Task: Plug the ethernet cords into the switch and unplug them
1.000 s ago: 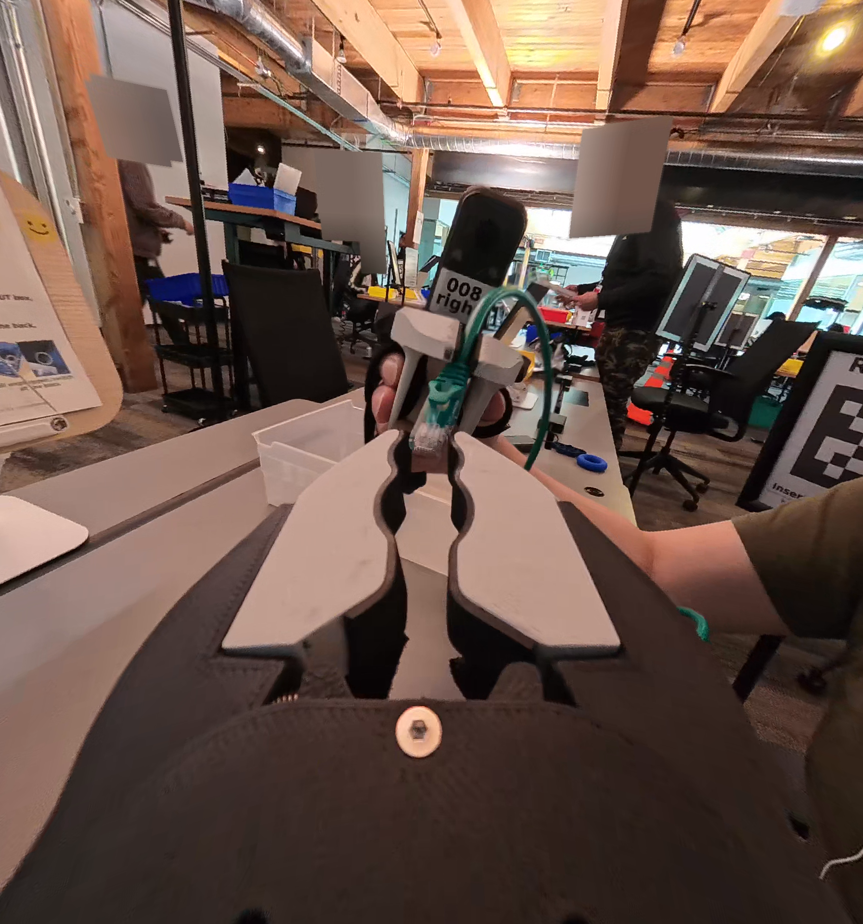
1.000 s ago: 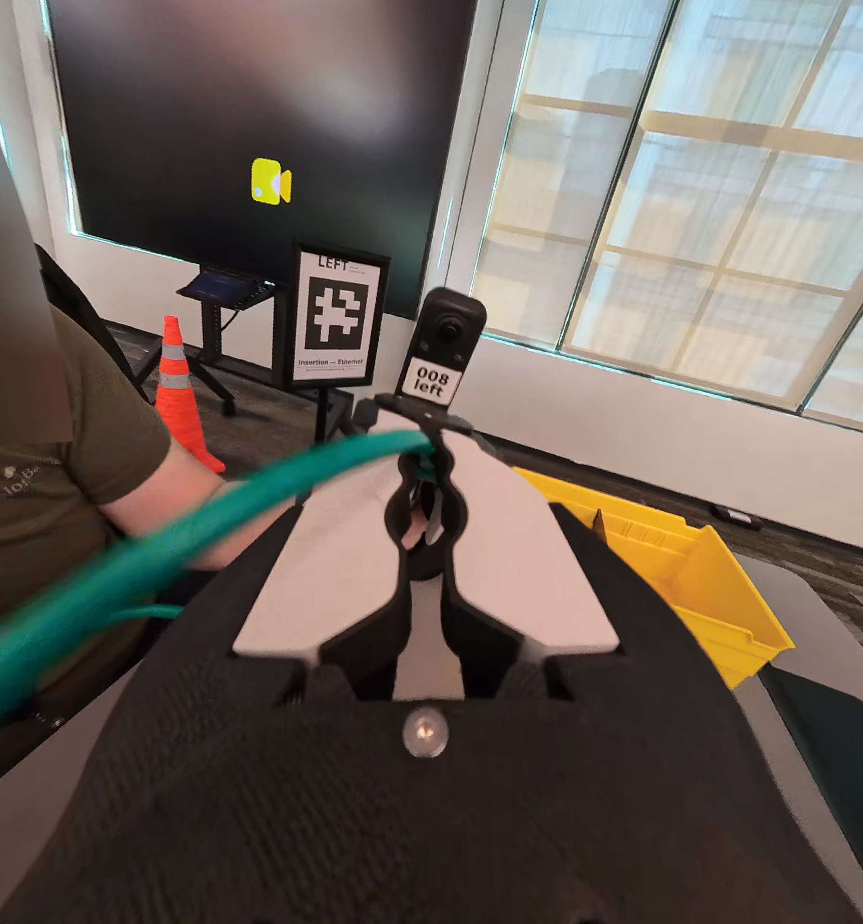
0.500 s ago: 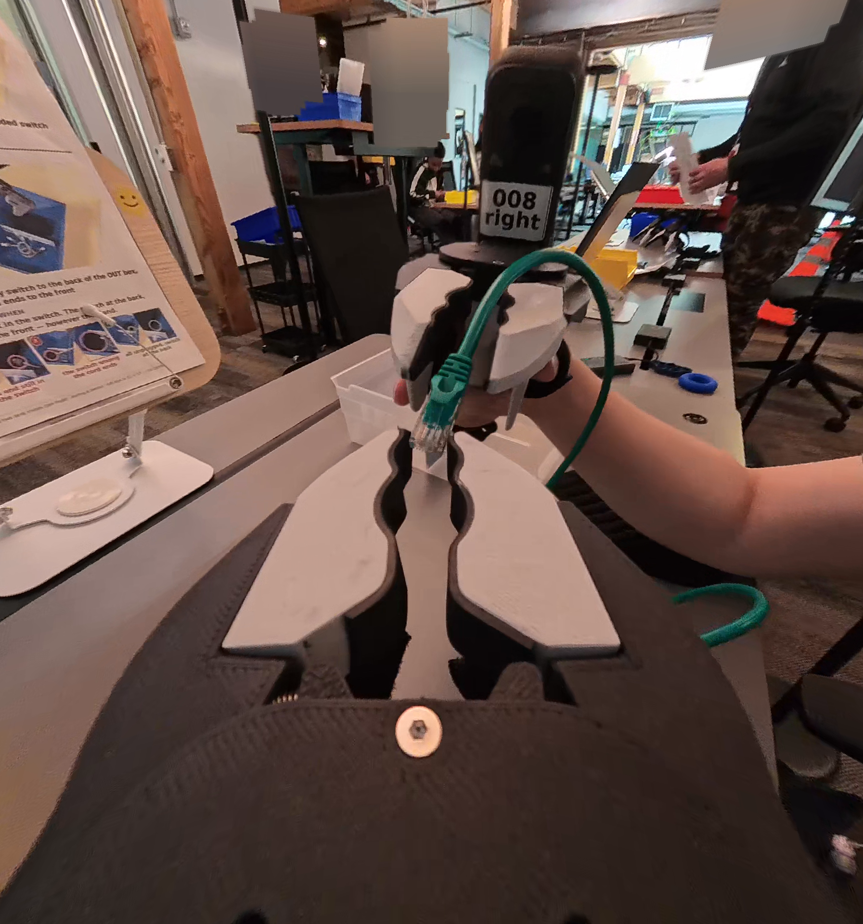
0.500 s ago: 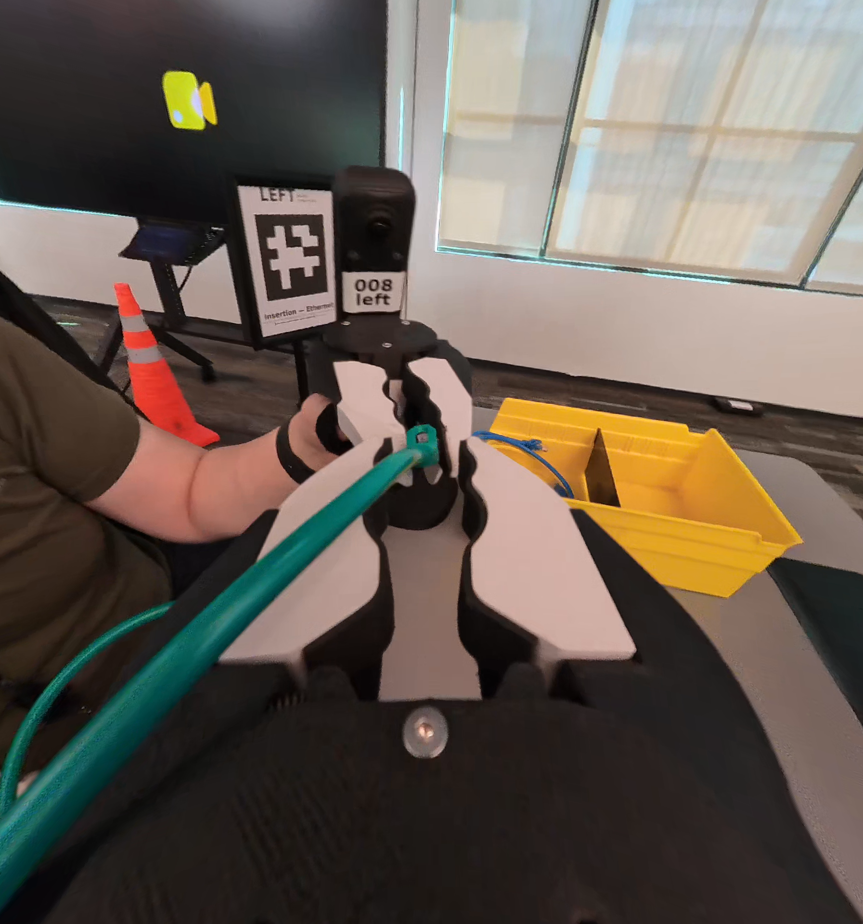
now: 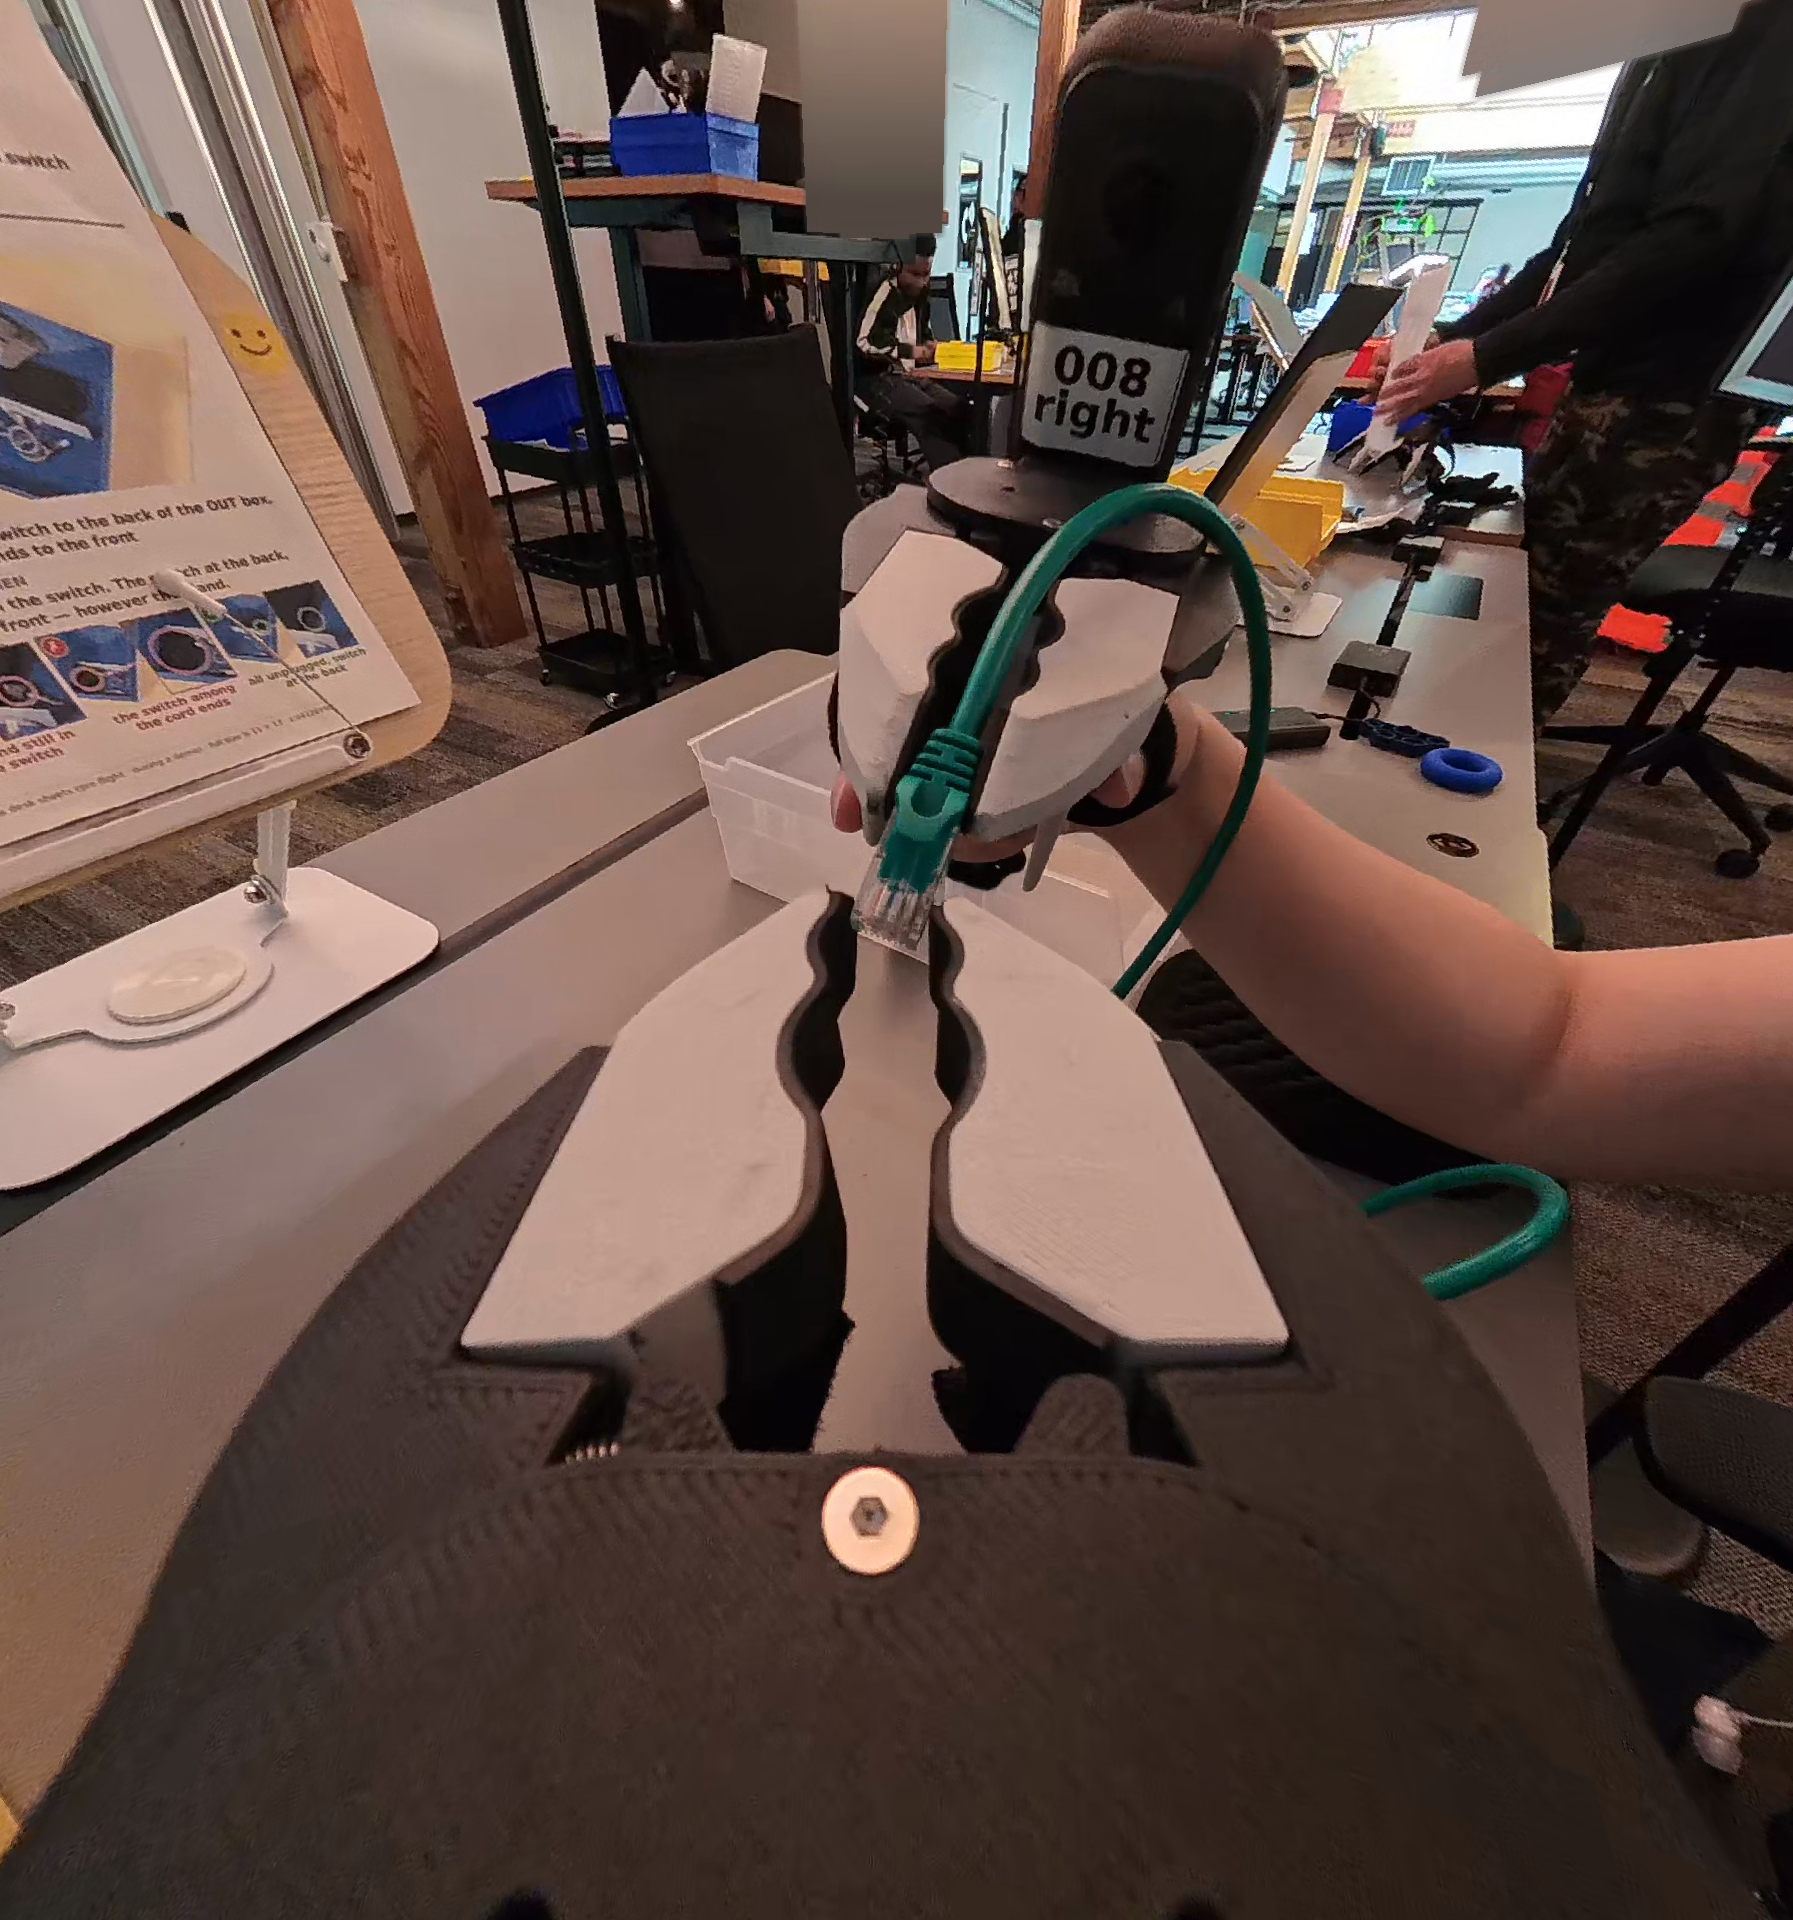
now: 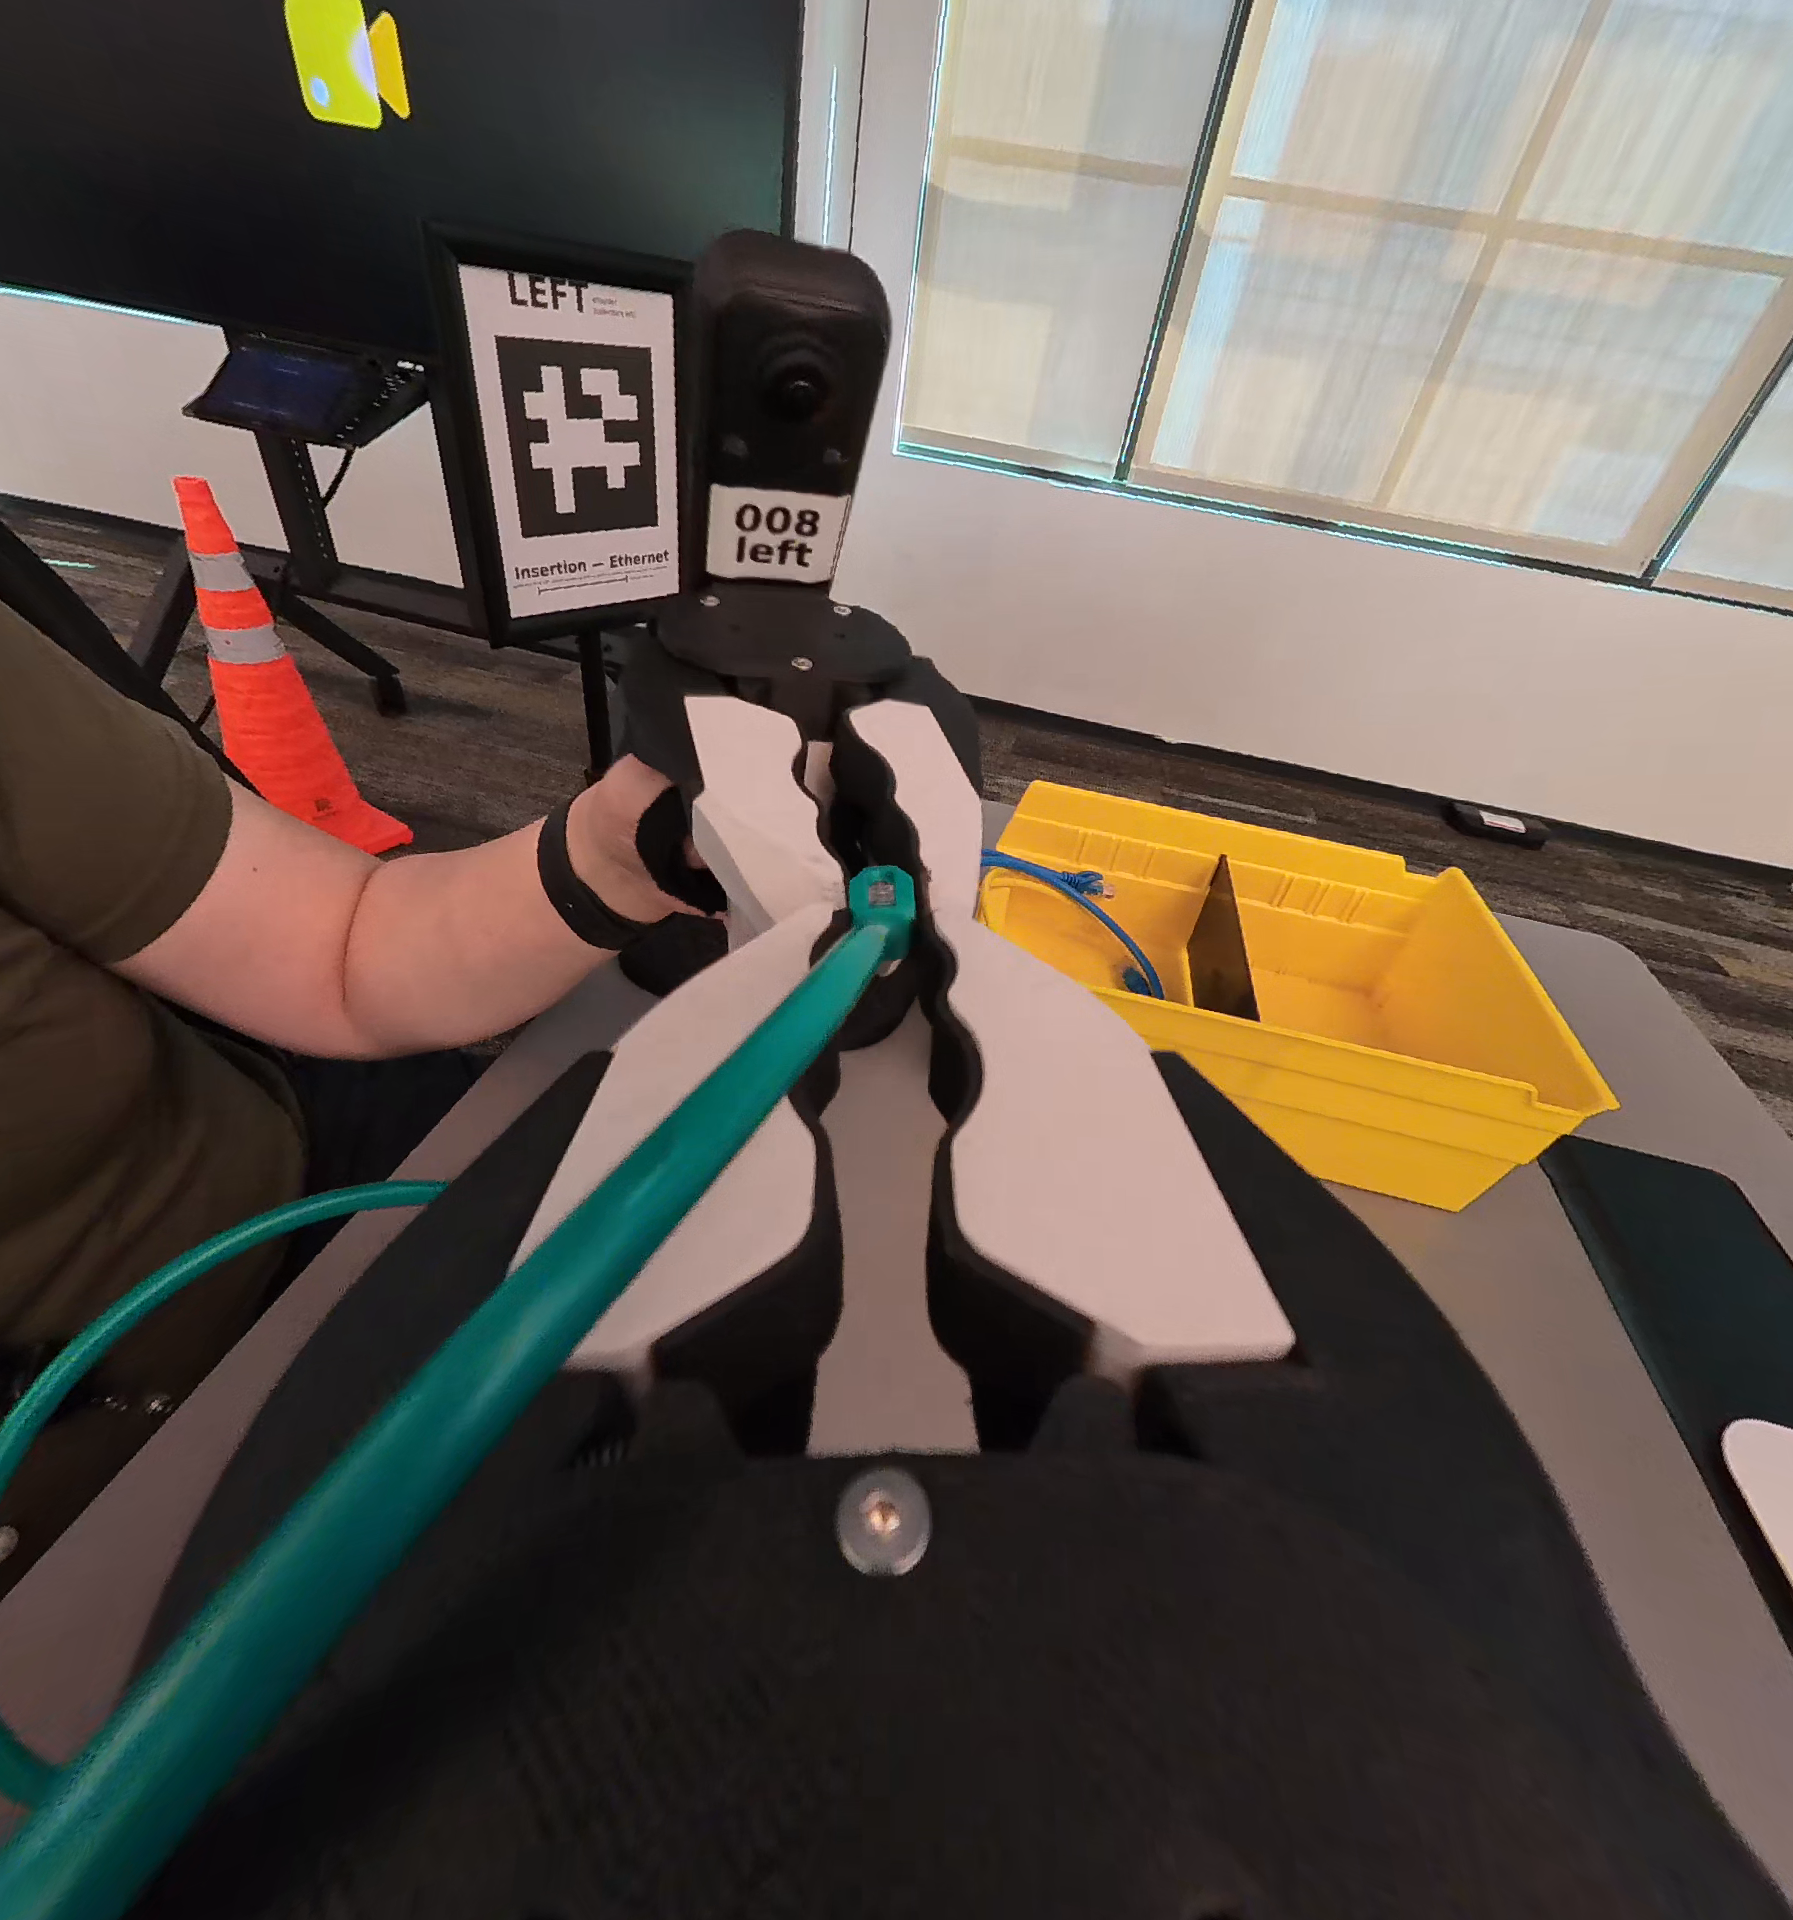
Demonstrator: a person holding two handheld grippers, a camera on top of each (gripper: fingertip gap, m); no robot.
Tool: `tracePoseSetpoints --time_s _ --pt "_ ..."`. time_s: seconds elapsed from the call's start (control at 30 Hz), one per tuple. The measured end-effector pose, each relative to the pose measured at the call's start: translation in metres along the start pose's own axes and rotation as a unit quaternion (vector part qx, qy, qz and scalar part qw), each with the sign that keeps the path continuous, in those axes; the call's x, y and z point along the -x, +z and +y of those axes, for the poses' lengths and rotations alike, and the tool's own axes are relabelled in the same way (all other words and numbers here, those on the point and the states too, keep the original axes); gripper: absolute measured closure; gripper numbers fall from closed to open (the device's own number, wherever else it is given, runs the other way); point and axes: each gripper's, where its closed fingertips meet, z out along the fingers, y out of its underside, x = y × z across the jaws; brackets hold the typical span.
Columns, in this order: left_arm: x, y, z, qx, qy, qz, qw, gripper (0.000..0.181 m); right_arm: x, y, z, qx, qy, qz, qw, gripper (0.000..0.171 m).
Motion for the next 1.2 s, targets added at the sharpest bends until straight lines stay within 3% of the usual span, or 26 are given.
tracePoseSetpoints --time_s 0.27,0.33,0.47,0.63,0.83,0.93,1.03,1.1,1.2 --pt "0.003 0.000 0.001 -0.020 -0.002 -0.001 1.000 0.167 -0.001 -0.004 -0.001 0.016 -0.051 0.027 0.998 0.159" --pt "0.016 -0.001 0.010 -0.017 0.000 -0.033 0.999 0.146 -0.002 -0.012 -0.006 0.016 -0.061 0.039 0.997 0.159" --pt "0.054 0.014 0.073 0.076 0.012 -0.086 0.993 0.131 -0.002 -0.035 -0.023 -0.002 -0.077 0.064 0.995 0.159" --pt "0.074 0.056 0.163 0.224 0.043 -0.074 0.971 0.115 -0.002 -0.062 -0.038 -0.016 -0.091 0.094 0.991 0.159" --pt "0.086 0.090 0.212 0.324 0.052 -0.045 0.944 0.091 -0.005 -0.077 -0.041 -0.016 -0.096 0.113 0.989 0.159" --pt "0.089 0.102 0.219 0.334 0.036 -0.026 0.942 0.087 -0.007 -0.079 -0.037 -0.005 -0.095 0.116 0.989 0.159" --pt "0.084 0.108 0.220 0.331 0.019 0.016 0.943 0.104 -0.009 -0.079 -0.029 0.014 -0.093 0.115 0.989 0.159" --pt "0.090 0.110 0.220 0.333 0.014 0.015 0.943 0.105 -0.013 -0.080 -0.024 0.023 -0.088 0.120 0.989 0.159" --pt "0.100 0.115 0.211 0.313 -0.070 0.007 0.947 0.105 -0.022 -0.080 -0.017 0.033 -0.072 0.130 0.988 0.159"
